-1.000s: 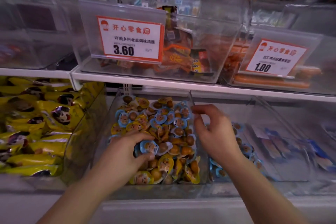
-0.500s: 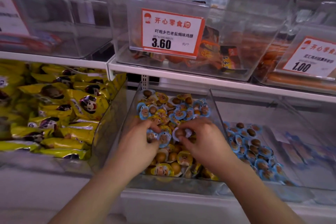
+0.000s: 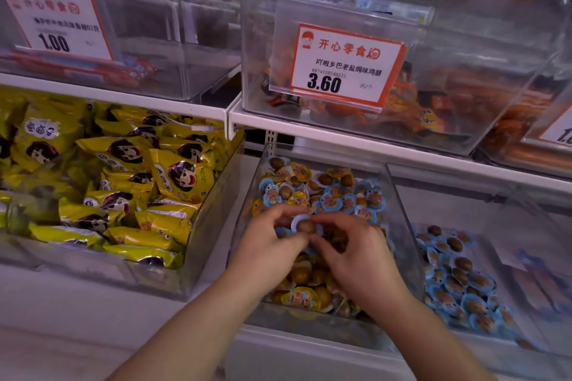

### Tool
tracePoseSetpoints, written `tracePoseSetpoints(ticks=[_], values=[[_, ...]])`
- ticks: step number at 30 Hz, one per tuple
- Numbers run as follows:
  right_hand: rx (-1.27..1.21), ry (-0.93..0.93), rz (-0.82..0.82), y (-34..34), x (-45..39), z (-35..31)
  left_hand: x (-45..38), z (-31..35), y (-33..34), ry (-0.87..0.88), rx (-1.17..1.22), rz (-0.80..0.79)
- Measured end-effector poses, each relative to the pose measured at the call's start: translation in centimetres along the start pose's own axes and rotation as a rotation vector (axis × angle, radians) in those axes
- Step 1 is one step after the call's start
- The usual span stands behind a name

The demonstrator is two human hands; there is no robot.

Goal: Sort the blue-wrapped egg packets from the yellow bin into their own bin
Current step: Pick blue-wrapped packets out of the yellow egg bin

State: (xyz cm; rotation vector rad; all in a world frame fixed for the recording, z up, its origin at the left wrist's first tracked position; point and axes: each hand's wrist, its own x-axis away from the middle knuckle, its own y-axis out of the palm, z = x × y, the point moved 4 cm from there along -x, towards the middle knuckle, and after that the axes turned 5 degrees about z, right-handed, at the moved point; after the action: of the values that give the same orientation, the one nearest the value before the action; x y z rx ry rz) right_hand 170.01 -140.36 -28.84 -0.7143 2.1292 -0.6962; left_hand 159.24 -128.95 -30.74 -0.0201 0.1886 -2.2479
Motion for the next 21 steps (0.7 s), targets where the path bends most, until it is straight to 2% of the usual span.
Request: tracePoseSetpoints(ticks=[3,7,9,10,11,12,14,15,16,18,21], values=[[-0.149,0.051,-0.01,0.7,0.2,-0.4,0.4,-0.4,0.7,-0.177,0.249,0.0],[-0.491,0.155,-0.177,1.0,-0.4,-0.6,0.3,-0.8,0.4,-0.234,0.292,0.065],[-0.601,0.266,-0.089,0.2,-2.1,0.5,-0.1,-0.8,-0.1,-0.181,0.178,0.095],[-0.529,0.286,-0.02,-0.2,-3.2,1.1,-0.2,-0.9,-0.3,-0.151,0.11,0.101],[-0.356,0.27,0.024,-0.5,-4.5,1.9,-0.3,-0.9,-0.5,-0.125,0.051,0.103],[-0.129,0.228,-0.002,-0.5,-5.7,2.6,-0.4,-0.9,-0.6,-0.105,-0.014,0.101],[0.286,0.102,-0.197,0.8,-7.4,3.3,-0.3,-0.7,-0.7,-0.052,-0.183,0.078],[0.404,0.064,-0.294,1.5,-7.8,3.7,-0.2,-0.7,-0.6,-0.008,-0.298,0.052],[0.477,0.05,-0.352,2.1,-8.1,4.0,0.0,-0.7,-0.4,0.052,-0.433,0.031],[0.527,0.033,-0.352,2.5,-8.2,4.1,0.5,-0.6,0.0,0.184,-0.664,0.005],[0.467,0.015,-0.271,2.3,-7.4,3.9,0.7,-0.8,0.7,0.263,-0.693,-0.041]])
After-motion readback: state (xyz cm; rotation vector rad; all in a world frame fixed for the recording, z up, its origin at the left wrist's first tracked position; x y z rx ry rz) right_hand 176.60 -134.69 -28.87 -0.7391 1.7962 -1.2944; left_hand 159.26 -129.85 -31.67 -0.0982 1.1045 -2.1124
